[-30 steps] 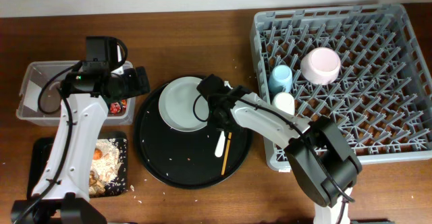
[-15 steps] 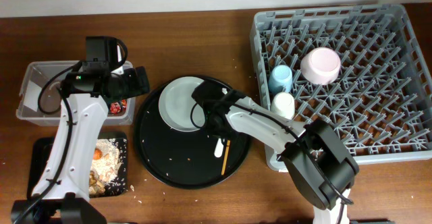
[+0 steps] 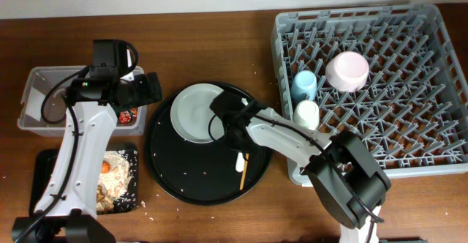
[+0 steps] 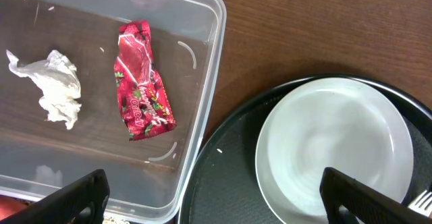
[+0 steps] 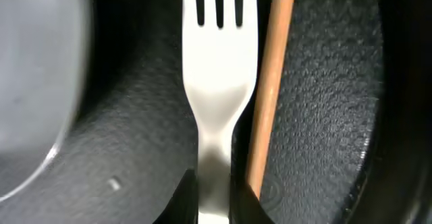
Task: Sort waste into correct bins and load items into the dishwasher rack
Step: 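Reach the right gripper to the white fork and grasp it, then carry the fork into the rack and stand it upright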
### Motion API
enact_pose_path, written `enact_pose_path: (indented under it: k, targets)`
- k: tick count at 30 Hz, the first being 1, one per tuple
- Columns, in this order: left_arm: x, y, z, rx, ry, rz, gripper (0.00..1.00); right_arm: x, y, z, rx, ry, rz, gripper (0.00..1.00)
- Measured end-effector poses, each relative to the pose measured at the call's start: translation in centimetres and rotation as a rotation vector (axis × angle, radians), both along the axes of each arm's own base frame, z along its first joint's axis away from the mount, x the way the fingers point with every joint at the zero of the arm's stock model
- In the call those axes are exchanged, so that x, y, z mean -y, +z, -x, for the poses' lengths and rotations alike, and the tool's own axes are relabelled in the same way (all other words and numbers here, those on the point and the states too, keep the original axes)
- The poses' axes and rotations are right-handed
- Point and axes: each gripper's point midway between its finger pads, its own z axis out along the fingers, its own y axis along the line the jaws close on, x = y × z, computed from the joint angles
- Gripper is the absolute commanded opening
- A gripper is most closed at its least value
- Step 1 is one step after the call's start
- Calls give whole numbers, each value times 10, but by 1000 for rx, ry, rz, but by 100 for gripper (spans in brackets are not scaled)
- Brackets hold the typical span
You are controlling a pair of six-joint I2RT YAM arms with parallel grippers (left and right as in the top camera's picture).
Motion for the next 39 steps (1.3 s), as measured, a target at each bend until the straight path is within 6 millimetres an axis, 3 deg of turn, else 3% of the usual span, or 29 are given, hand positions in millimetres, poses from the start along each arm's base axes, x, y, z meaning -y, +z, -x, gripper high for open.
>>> enact_pose_path:
  k: [7, 14, 16, 18, 21, 24, 30, 32, 36, 39]
  targets:
    - [0, 0, 0, 0, 0, 0, 99, -1, 26, -7, -10, 84, 15, 4]
    - [0, 0, 0, 0, 0, -1, 99, 40, 99, -31, -59, 201, 68, 4]
    - [0, 0, 0, -1, 0, 0, 99, 55, 108, -38, -67, 238, 76, 4]
    - [0, 0, 0, -1, 0, 0, 99, 78, 110, -41, -100, 262, 91, 4]
    - [0, 0, 0, 0, 0, 0, 99, 143, 111, -50, -170, 197, 102, 4]
    - [0, 0, 0, 0, 0, -1, 99, 191, 113, -50, -218, 178, 99, 4]
    - [0, 0, 0, 0, 0, 0, 99, 250, 114, -54, -230, 103, 148, 4]
    - [0, 0, 0, 0, 0, 0, 99, 260, 114, -54, -233, 102, 165, 4]
    - [0, 0, 0, 0, 0, 0, 99, 261, 113, -62, -202, 127, 173, 4]
    - [0, 0, 0, 0, 0, 0, 99, 264, 96, -59, -216, 138, 192, 5]
